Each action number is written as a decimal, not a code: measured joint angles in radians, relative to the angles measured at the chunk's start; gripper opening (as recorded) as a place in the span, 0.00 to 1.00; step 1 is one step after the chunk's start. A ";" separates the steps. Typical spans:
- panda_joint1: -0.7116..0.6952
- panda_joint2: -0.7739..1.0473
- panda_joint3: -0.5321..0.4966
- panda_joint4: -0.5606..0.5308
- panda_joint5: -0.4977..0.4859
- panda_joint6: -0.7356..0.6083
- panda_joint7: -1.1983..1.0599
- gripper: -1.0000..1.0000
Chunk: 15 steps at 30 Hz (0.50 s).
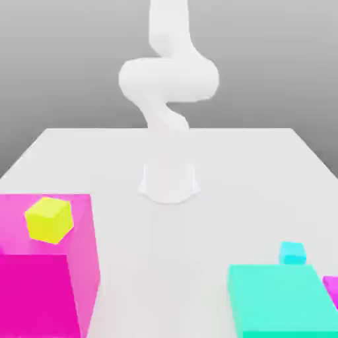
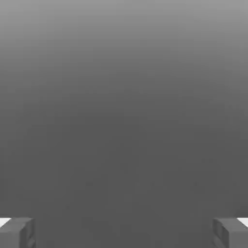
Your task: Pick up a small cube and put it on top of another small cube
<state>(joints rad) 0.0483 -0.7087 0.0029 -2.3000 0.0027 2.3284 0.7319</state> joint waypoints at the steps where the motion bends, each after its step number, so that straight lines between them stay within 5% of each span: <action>1: 0.020 0.039 0.002 0.000 0.002 0.012 -0.030 0.50; 15: 0.241 0.550 0.072 0.001 0.015 0.169 -0.408 0.50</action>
<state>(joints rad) 0.2894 -0.1590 0.0748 -2.2992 0.0176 2.4970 0.3240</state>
